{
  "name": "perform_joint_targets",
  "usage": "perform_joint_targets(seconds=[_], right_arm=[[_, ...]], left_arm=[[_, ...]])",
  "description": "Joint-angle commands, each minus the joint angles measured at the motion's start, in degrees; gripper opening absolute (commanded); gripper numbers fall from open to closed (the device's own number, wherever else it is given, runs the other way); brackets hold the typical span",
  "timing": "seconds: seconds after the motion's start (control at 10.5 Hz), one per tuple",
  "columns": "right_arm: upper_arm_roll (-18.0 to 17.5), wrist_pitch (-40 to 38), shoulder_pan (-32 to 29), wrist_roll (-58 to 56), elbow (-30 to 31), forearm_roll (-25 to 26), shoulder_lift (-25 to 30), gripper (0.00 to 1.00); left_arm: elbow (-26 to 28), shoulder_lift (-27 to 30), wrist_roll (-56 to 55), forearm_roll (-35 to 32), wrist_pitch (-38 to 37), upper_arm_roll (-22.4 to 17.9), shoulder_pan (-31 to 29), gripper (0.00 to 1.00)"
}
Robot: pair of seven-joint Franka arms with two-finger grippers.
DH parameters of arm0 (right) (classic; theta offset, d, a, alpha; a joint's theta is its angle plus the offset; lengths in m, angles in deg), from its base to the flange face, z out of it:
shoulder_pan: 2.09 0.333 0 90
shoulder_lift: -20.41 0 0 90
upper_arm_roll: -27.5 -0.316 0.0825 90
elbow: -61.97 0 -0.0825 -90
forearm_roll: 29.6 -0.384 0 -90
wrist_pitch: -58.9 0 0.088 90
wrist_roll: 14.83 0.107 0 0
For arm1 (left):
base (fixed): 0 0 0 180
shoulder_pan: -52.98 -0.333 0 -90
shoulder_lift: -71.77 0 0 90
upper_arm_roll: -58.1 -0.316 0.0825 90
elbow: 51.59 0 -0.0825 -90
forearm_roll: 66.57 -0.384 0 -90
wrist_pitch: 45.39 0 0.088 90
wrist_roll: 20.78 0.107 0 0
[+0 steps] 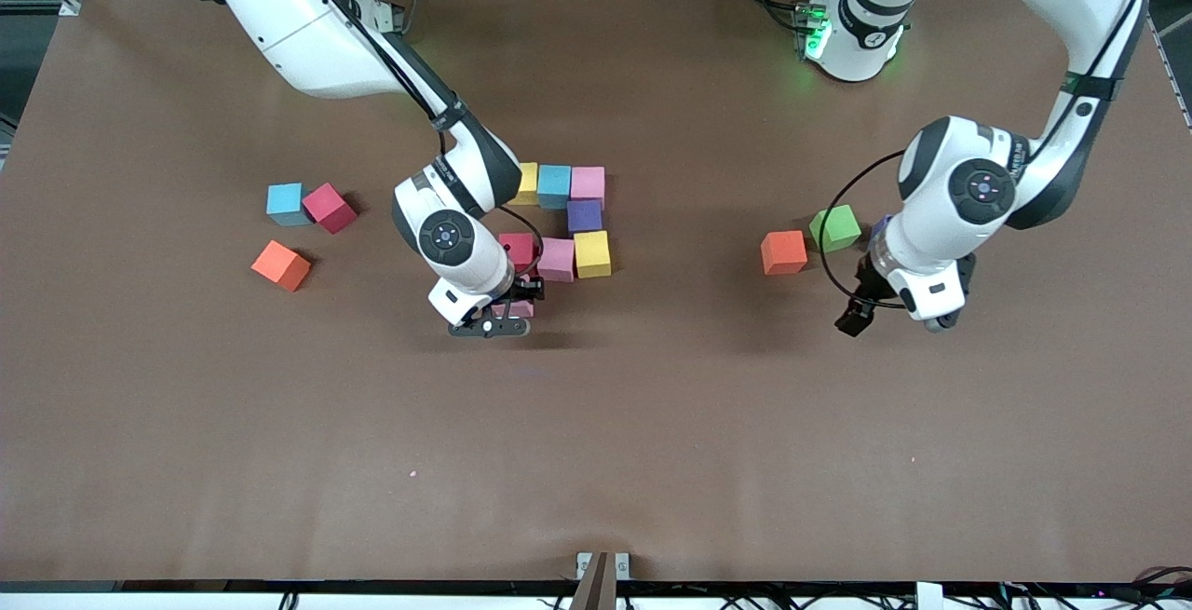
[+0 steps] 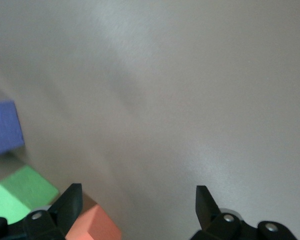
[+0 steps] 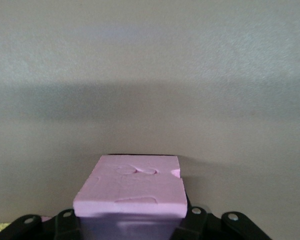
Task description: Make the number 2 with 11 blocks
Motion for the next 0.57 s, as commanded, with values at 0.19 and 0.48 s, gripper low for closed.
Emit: perform_joint_targets(seconds=[0.19,0.48], right_arm=[[0.38,-0.18,1.81,2.62,-0.97,1.20,-1.15,0.24],[1.35,-0.53,1.99,2.09,-0.97,1.29,-1.15,0.49]], left_arm=[[-4.25,-0.41,17.46,-3.49,-9.51,0.33,-0.64,1.00],[-8.57,-0.67,28.18,-3.76,-13.16,0.07,-4.07,1.00]])
